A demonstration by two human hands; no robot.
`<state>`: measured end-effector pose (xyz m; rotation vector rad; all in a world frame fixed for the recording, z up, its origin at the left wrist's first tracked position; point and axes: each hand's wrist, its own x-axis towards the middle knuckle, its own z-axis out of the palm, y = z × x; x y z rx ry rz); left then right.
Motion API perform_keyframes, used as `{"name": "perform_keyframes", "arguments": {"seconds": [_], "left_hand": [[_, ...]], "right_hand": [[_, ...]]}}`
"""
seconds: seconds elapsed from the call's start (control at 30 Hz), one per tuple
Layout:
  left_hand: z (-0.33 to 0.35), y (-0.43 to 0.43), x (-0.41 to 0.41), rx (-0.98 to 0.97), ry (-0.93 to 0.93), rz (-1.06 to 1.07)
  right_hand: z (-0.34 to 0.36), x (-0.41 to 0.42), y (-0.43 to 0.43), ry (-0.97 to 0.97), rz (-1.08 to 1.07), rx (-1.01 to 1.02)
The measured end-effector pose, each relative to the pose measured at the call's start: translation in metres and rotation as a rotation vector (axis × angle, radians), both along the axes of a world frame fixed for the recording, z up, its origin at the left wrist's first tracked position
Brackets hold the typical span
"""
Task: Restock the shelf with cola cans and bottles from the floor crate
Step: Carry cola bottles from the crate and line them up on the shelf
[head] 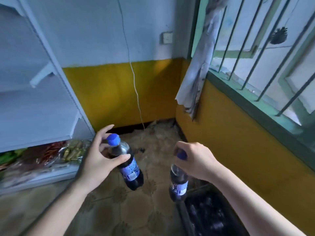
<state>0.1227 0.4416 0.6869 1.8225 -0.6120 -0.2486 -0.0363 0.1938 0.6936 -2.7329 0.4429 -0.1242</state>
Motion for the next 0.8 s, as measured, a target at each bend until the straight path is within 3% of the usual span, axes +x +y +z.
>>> {"name": "perform_keyframes", "arguments": {"seconds": [0.23,0.4,0.5,0.8], "left_hand": [[0.02,0.15,0.051,-0.158,0.024,0.164],[0.036,0.229,0.079,-0.199,-0.023,0.242],[0.042,0.268,0.09,-0.239,-0.069,0.346],[0.041,0.341,0.15,-0.189,-0.183,0.604]], "right_hand": [[0.037,0.095,0.117,-0.07,0.301,-0.084],[0.064,0.161,0.193,-0.219,0.432,0.046],[0.065,0.199,0.236,-0.299,0.482,0.129],[0.068,0.324,0.332,-0.312,0.751,0.093]]}}
